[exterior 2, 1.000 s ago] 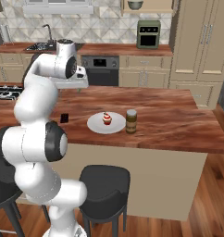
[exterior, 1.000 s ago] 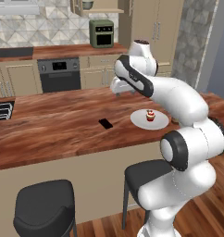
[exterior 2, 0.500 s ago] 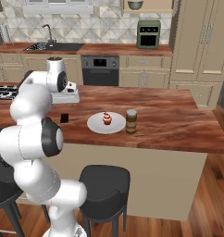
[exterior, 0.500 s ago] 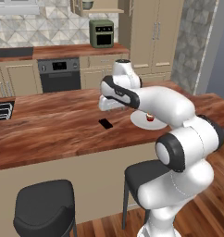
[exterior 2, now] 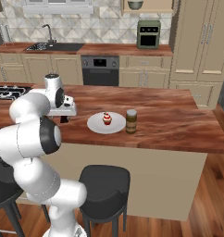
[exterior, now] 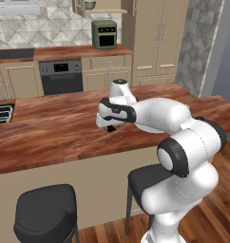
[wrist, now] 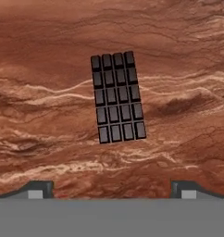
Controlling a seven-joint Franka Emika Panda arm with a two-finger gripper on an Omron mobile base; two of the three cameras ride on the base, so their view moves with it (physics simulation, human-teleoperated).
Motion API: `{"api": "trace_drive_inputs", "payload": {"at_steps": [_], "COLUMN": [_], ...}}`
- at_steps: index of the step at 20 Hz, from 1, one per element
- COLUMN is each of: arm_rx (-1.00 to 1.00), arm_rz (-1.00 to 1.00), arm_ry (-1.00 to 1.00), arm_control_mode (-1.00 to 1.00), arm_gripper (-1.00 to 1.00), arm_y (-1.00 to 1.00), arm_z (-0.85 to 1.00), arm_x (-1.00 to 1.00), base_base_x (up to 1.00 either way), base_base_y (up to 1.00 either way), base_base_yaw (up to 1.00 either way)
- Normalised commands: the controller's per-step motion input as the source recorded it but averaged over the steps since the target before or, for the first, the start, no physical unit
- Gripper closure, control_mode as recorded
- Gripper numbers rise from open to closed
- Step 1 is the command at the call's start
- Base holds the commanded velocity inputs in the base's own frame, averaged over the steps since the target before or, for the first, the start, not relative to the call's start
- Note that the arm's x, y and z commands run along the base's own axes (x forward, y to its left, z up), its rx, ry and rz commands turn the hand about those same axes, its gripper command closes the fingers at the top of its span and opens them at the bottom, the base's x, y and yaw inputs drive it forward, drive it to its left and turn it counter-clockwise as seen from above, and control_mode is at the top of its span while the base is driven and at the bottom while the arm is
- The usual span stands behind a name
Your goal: Take the cinnamon bottle from the cabinet and place it on the dining table, next to the plate with the cupcake. Then take the chocolate from the dining counter and place it on the cupcake plate.
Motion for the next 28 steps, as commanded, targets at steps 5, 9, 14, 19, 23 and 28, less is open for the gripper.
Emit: {"api": "trace_drive_inputs", "payload": {"at_steps": [5,9,14,19,23,28], "arm_rx": [0.00,0.00,0.00,0.00,0.00,0.00], "arm_rz": [-0.12,-0.09,-0.04,-0.01,0.00,0.00], "arm_ry": [0.00,0.00,0.00,0.00,0.00,0.00], "arm_control_mode": [-1.00,-1.00,-1.00,-1.00,-1.00,-1.00], "arm_gripper": [-1.00,-1.00,-1.00,-1.00,-1.00,-1.00], "arm_y": [0.00,0.00,0.03,0.00,0.00,0.00], "arm_z": [-0.05,-0.25,-0.34,-0.15,-0.13,-0.09], "arm_x": [0.37,0.26,0.01,0.00,0.01,0.12], "base_base_x": [0.00,0.00,0.00,0.00,0.00,0.00], "base_base_y": [0.00,0.00,0.00,0.00,0.00,0.00], "base_base_yaw": [0.00,0.00,0.00,0.00,0.00,0.00]}}
